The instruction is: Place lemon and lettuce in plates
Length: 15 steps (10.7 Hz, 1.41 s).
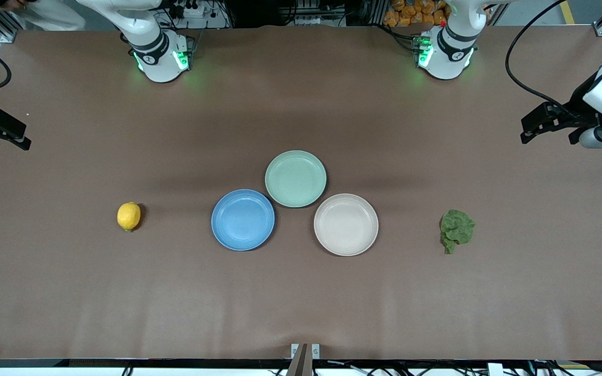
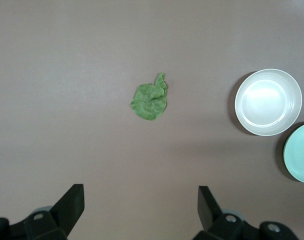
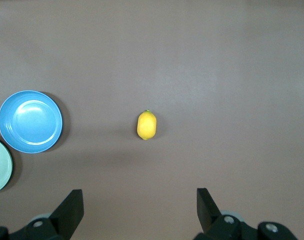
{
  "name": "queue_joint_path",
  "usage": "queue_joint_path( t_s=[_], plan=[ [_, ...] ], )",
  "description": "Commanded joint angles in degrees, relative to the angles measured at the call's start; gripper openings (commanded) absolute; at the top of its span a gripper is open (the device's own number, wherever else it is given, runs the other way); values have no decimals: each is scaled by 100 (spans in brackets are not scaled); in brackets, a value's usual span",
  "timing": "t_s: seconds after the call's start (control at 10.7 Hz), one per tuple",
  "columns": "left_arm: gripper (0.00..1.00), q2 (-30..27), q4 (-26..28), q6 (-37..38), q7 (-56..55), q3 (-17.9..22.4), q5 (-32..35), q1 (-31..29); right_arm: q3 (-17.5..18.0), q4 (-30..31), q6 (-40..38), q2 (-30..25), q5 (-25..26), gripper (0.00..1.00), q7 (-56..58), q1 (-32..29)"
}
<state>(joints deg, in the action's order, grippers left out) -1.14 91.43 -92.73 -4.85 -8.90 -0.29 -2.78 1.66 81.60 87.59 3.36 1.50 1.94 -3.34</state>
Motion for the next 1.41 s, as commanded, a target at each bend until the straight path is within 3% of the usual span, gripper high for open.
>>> queue_joint_path(
  t_s=[0.0,1.31],
  plan=[
    [100,-79,-55,88,142,-41,38,-21,62,40,-23,-11,-71,100,-44,-123],
    [100,149,-64,53,72,-24,30,-64,62,49,-40,76,-71,100,-44,-176]
  ],
)
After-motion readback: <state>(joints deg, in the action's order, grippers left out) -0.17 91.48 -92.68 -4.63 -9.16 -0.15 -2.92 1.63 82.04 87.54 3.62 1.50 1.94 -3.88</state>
